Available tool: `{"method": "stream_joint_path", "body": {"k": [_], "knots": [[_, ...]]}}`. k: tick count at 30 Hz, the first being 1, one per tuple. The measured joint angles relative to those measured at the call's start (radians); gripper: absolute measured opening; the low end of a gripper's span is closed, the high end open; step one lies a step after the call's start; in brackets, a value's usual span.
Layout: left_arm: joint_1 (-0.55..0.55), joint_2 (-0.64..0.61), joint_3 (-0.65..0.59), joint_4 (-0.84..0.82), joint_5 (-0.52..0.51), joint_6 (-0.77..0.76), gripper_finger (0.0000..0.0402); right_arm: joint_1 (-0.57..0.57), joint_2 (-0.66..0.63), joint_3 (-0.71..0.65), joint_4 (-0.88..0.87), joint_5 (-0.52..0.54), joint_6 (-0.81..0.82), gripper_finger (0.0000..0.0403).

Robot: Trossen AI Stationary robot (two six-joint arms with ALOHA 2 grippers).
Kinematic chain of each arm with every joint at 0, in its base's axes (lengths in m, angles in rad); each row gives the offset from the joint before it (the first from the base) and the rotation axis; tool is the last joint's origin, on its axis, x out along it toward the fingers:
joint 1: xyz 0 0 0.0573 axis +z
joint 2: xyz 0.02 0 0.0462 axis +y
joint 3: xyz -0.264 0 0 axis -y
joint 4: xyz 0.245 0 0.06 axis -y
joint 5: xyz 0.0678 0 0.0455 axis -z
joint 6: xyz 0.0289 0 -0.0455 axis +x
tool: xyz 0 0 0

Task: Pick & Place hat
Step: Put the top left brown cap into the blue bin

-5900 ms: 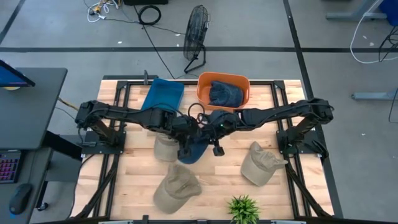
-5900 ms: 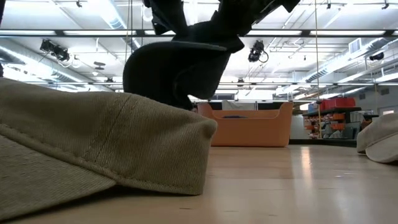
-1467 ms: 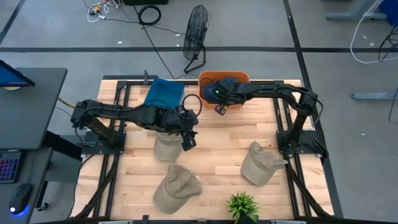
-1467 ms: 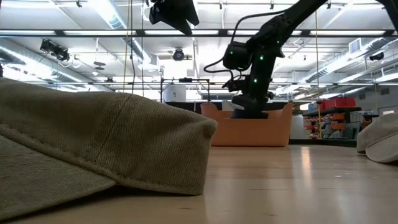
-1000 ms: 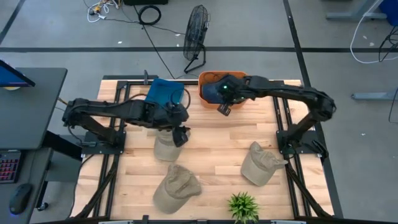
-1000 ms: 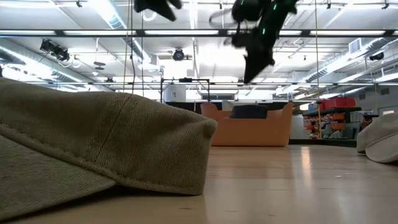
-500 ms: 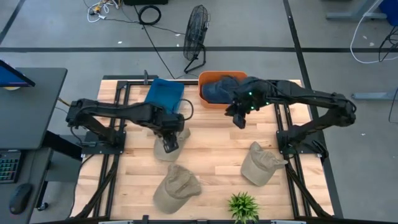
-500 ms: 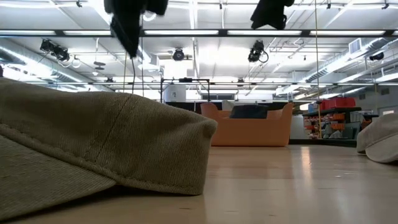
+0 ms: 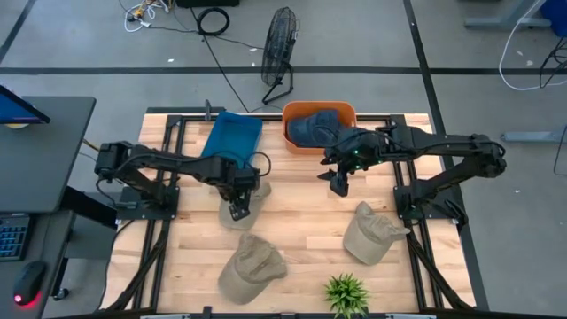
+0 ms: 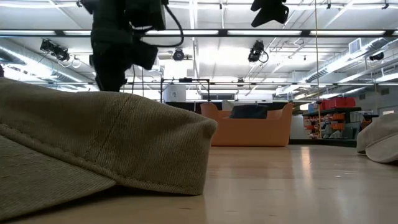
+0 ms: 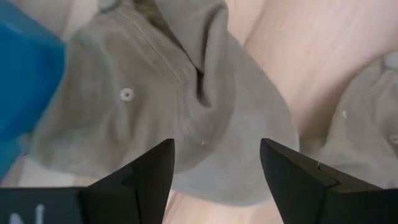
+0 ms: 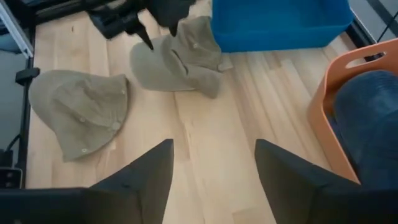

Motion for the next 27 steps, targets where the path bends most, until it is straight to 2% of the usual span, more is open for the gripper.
{"method": "stream_joint_path", "body": {"k": [10,15,19,25,27], "knots": [[-0.008,-0.003,-0.168,0.179,0.005,-0.014,0.0244,-0.001,0.002,0.000,0.007,0.019,0.016,0.0222],[-0.008,-0.005,-0.198,0.225,0.016,-0.008,0.0221,-0.001,0.002,0.000,0.007,0.019,0.024,0.0219],[-0.009,-0.004,-0.198,0.235,0.034,-0.004,0.0171,-0.001,0.002,0.000,0.007,0.016,0.075,0.0219],[-0.010,0.000,-0.144,0.193,0.063,-0.034,0.0037,-0.001,0.002,-0.012,0.019,0.016,0.111,0.0219],[-0.010,0.000,-0.090,0.136,0.060,-0.040,0.0014,-0.001,0.002,-0.024,0.026,0.016,0.117,0.0219]]}}
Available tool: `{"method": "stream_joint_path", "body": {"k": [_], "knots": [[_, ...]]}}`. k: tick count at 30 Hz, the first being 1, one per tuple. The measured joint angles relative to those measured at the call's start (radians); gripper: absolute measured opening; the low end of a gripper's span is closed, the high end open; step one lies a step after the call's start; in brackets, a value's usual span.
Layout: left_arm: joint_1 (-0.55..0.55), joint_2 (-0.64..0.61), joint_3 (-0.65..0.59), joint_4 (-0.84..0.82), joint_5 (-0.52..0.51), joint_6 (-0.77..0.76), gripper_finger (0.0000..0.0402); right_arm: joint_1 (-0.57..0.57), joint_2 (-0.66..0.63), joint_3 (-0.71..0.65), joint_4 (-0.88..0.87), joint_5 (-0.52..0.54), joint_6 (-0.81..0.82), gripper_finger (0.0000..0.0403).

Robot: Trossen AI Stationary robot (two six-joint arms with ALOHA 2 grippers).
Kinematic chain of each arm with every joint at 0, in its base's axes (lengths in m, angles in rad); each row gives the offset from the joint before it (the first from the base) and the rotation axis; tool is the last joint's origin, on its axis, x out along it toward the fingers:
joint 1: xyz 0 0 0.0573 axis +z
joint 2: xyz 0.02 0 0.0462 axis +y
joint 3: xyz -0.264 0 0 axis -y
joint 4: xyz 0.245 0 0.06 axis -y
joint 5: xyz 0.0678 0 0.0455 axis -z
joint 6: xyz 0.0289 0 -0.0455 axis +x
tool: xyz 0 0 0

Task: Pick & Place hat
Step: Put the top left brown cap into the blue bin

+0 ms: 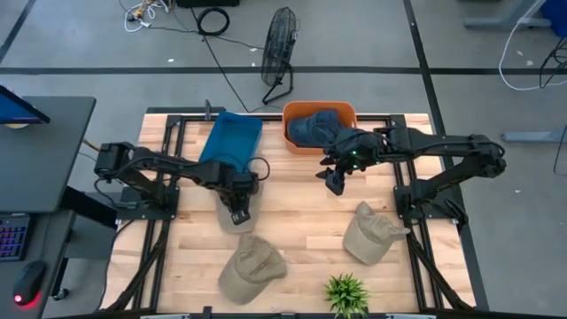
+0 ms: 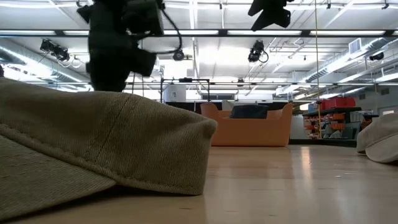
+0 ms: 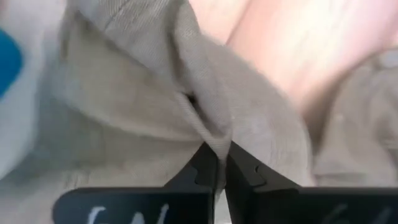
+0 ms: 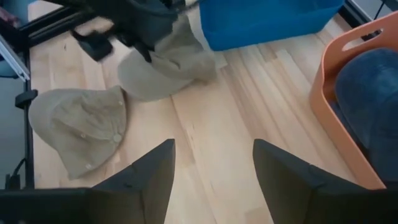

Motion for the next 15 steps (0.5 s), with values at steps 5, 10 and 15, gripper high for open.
{"method": "stream_joint_path", "body": {"k": [5,10,15], "knots": [[-0.004,0.000,0.229,-0.236,-0.001,0.006,0.0008,0.000,0.000,-0.035,0.002,0.000,0.000,0.0219],[-0.006,-0.002,0.496,-0.480,-0.063,0.081,0.0007,0.000,0.000,-0.077,0.005,-0.011,0.009,0.0219],[0.094,-0.003,0.619,-0.595,-0.209,0.272,0.0006,0.000,0.000,-0.097,0.009,-0.012,0.101,0.0219]]}}
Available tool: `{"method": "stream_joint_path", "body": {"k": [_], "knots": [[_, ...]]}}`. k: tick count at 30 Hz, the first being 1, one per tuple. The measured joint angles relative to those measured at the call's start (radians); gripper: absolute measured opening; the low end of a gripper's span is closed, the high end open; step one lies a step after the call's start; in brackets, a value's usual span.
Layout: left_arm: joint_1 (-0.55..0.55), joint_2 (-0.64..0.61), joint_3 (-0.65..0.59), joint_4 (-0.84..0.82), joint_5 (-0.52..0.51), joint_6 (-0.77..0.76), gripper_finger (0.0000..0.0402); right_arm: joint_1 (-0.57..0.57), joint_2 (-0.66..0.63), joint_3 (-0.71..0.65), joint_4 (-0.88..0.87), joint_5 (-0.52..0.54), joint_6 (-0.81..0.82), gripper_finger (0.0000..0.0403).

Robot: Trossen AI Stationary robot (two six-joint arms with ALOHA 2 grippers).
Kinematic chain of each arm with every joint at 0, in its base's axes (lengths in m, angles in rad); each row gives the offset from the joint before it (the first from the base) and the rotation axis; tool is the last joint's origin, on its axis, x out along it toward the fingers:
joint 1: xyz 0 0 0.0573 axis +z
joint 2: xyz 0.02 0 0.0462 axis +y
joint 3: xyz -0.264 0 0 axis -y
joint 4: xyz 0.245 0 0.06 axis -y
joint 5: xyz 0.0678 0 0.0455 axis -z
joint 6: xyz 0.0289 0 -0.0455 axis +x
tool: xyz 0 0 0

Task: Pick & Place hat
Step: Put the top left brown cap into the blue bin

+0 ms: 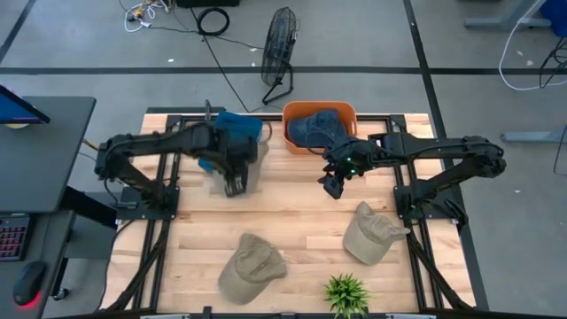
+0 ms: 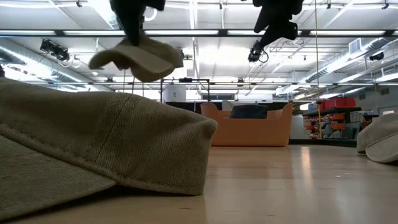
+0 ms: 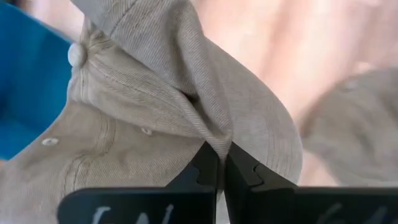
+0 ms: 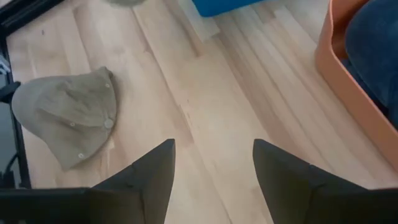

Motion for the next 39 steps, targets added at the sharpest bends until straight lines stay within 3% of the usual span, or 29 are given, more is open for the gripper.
{"method": "stream_joint_path", "body": {"k": [5,9,13,23,32,39], "knots": [[0.153,0.006,-0.041,-0.003,-0.016,0.244,0.0005,0.000,0.000,0.000,0.025,-0.023,-0.002,0.0219],[0.253,0.013,-0.134,0.052,-0.136,0.267,0.0005,0.000,0.000,0.000,0.054,-0.024,-0.006,0.0219],[0.316,0.013,-0.257,0.138,-0.140,0.331,0.0004,0.000,0.000,0.000,0.057,-0.023,-0.036,0.0219],[0.342,0.013,-0.515,0.528,-0.137,0.396,0.0005,0.000,0.000,0.000,0.058,-0.023,-0.061,0.0219],[0.342,0.012,-0.581,0.576,-0.099,0.445,0.0011,0.000,0.000,0.000,0.058,-0.023,-0.062,0.0219],[0.343,0.012,-0.581,0.573,-0.091,0.438,0.0051,0.000,0.000,0.000,0.058,-0.023,-0.063,0.0219]]}}
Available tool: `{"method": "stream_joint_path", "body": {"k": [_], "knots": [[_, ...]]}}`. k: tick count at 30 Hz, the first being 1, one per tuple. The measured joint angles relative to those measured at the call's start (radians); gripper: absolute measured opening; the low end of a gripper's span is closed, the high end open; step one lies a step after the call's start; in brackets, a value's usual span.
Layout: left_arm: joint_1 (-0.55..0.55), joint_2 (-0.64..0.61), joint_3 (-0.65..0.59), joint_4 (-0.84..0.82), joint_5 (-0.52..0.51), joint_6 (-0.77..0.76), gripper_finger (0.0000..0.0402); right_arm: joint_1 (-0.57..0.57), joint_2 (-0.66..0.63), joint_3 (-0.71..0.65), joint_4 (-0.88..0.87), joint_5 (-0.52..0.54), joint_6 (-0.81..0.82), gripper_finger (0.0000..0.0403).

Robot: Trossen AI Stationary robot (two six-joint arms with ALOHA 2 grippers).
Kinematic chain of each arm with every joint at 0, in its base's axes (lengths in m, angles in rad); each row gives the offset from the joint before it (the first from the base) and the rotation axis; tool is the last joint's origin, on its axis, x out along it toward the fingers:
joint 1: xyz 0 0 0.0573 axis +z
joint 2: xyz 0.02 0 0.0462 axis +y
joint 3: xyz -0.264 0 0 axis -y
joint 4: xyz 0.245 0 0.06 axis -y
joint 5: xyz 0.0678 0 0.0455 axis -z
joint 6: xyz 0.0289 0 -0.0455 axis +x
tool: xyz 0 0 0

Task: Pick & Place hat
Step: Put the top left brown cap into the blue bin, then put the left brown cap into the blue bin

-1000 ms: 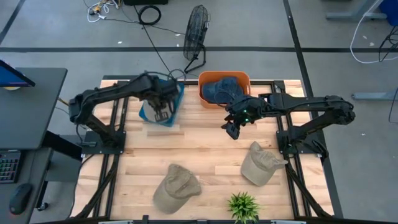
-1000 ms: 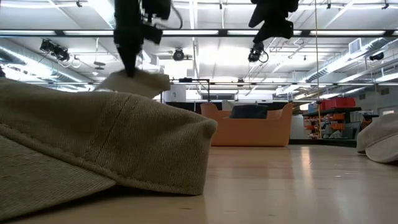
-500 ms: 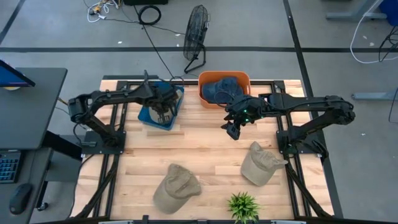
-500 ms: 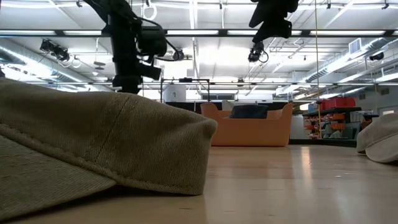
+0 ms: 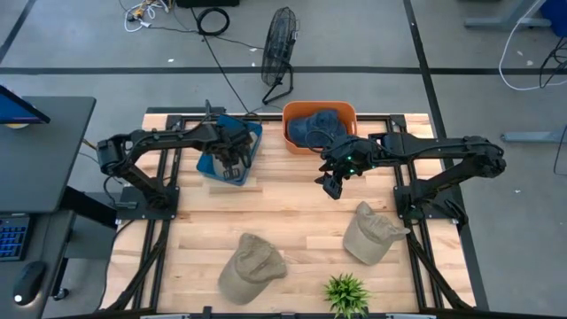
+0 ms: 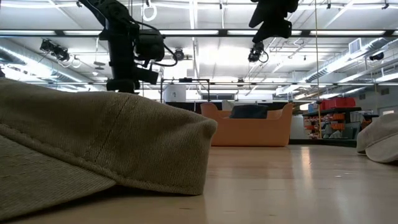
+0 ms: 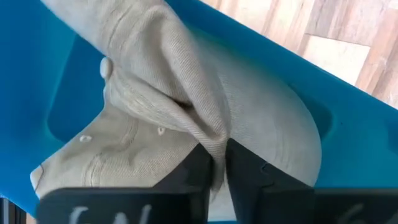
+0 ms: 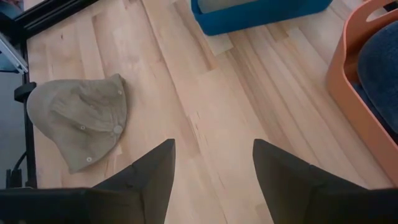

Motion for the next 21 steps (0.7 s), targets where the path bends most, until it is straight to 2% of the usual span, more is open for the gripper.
{"method": "stream_joint_path", "body": {"k": [4,7,11,15,18,21], "knots": [[0.000,0.000,0.018,-0.044,0.000,-0.062,0.0092,0.000,0.000,0.000,0.000,0.000,0.000,0.0219],[-0.013,0.000,0.083,-0.133,0.000,-0.076,0.0127,0.000,0.000,0.000,0.000,0.000,0.001,0.0219],[-0.048,0.000,0.228,-0.290,0.004,-0.076,0.0174,0.000,0.000,0.000,0.000,0.000,0.001,0.0219],[-0.107,0.000,0.391,-0.467,0.058,-0.106,0.0209,0.000,0.000,0.000,0.000,0.000,0.001,0.0219],[-0.173,0.000,0.493,-0.546,0.211,-0.175,0.0221,0.000,0.000,0.000,0.000,0.000,0.001,0.0219],[-0.270,-0.001,0.554,-0.542,0.393,-0.261,0.0224,0.000,0.000,0.000,-0.001,0.000,0.001,0.0219]]}}
